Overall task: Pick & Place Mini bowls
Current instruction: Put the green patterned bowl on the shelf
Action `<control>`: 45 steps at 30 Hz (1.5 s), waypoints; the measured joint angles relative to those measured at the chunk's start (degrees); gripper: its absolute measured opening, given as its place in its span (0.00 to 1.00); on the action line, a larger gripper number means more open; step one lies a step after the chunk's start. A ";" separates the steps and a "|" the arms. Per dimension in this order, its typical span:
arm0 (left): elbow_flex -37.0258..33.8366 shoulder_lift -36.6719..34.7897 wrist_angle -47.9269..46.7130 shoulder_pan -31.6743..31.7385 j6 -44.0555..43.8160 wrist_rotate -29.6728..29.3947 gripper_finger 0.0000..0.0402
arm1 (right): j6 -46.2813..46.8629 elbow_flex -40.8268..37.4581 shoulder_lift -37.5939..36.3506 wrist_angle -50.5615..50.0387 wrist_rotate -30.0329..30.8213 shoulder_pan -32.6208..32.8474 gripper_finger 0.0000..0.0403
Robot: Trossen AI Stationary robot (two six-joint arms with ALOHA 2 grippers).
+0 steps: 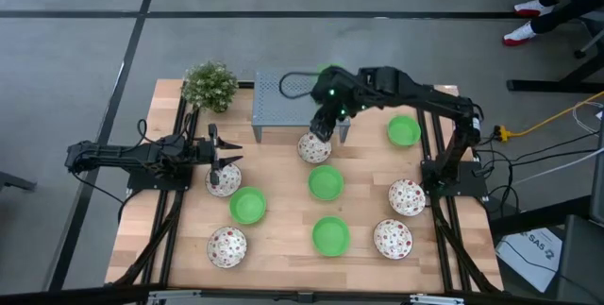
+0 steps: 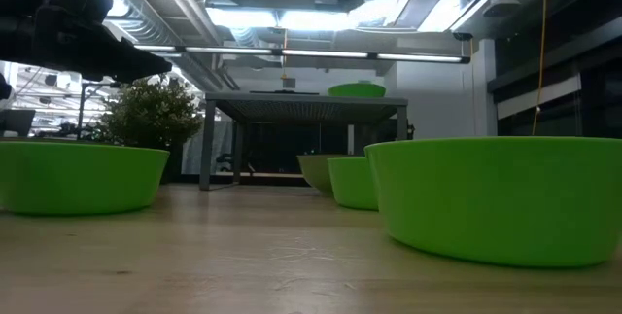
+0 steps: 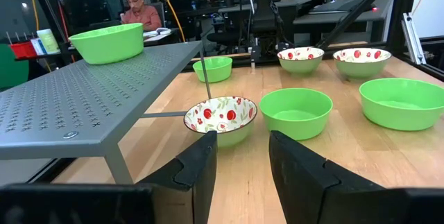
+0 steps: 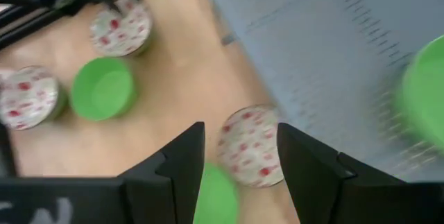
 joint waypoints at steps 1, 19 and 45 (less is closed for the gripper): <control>0.01 -0.01 0.00 -0.01 0.00 0.00 0.32 | 1.23 0.00 0.00 -0.55 -0.91 1.05 0.45; 0.00 -0.01 0.00 -0.01 0.00 0.00 0.32 | 27.70 0.00 0.04 -12.05 -2.44 22.90 0.45; 0.00 -0.01 -0.01 -0.01 0.00 0.00 0.32 | 61.32 -14.75 0.13 -10.37 1.08 53.48 0.45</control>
